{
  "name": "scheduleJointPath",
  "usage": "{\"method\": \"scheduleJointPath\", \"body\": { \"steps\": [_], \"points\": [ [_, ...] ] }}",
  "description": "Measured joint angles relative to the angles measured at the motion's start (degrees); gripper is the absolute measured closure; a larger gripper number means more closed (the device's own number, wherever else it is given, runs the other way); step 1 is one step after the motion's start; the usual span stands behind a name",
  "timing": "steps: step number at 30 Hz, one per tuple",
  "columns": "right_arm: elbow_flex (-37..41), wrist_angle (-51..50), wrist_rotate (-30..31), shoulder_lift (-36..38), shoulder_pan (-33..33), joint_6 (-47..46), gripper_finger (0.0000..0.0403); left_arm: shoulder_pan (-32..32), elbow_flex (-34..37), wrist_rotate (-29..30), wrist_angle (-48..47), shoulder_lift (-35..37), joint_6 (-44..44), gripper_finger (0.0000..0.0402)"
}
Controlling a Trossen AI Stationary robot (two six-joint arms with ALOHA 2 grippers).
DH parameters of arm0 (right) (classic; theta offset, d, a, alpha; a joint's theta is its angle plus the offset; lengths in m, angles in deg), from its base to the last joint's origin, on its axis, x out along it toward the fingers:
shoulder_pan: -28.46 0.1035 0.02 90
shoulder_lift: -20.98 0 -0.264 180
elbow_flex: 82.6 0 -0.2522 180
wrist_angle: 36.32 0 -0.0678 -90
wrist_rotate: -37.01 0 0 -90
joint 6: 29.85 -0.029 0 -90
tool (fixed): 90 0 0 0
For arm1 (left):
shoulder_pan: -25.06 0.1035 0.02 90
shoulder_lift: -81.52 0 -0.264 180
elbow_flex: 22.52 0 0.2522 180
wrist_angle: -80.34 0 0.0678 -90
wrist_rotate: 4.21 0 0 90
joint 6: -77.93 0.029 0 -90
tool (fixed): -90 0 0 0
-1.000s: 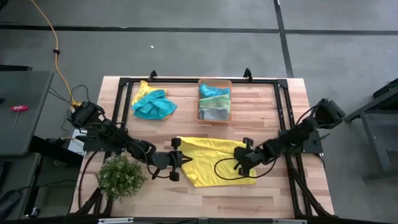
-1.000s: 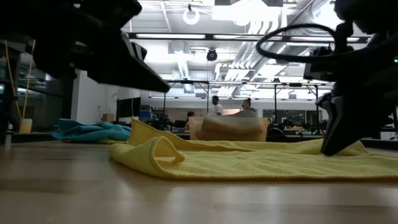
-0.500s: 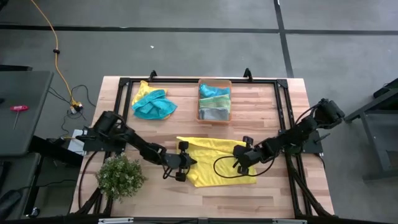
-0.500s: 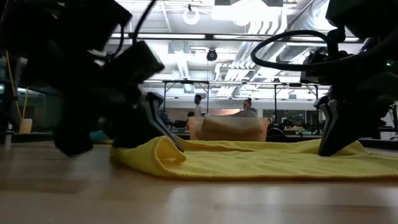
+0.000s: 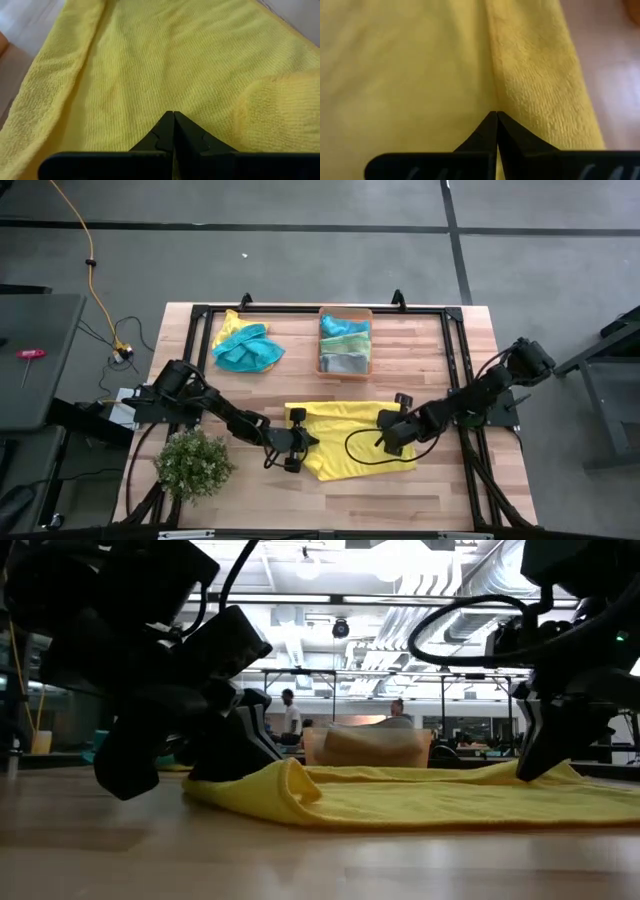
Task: Fold microfiber towels
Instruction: Fold the right yellow microfiber cloth
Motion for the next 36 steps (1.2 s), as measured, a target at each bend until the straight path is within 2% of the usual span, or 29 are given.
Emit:
{"method": "scheduleJointPath", "body": {
  "steps": [5, 11, 16, 18, 22, 25, 33, 36],
  "points": [
    [-1.0, -3.8, 2.7, 0.0, -1.2, 0.0, 0.0403, 0.0, 0.0, 0.0, -0.2, 0.0, 0.0, 0.0401],
    [-3.6, -10.5, 11.1, 0.0, -3.6, 0.4, 0.0403, 0.0, 0.1, 0.0, -0.1, -0.1, 0.1, 0.0401],
    [-5.0, -14.7, 14.0, 0.1, -7.2, 0.5, 0.0403, 0.0, 0.1, 0.0, -0.1, -0.1, 0.1, 0.0401],
    [-5.4, -14.0, 11.2, 0.4, -7.4, 2.9, 0.0403, 0.0, 0.2, 0.0, 0.0, -0.1, 0.1, 0.0401],
    [-5.4, -9.3, -4.2, 2.0, -5.7, 8.9, 0.0403, 0.0, 0.2, 0.0, 0.0, -0.1, 0.1, 0.0401],
    [-3.8, -8.5, -10.7, 3.1, -4.3, 7.8, 0.0403, 0.0, 0.2, 0.0, 0.2, -0.1, 0.1, 0.0401],
    [4.2, -8.2, -12.5, 7.8, -2.3, -1.4, 0.0403, -0.2, 0.3, 0.2, 0.6, -0.2, 0.1, 0.0401],
    [5.7, -8.0, -10.0, 9.1, -2.7, -1.6, 0.0403, -0.1, 0.3, 0.5, 0.6, -0.2, 0.1, 0.0401]
  ]
}}
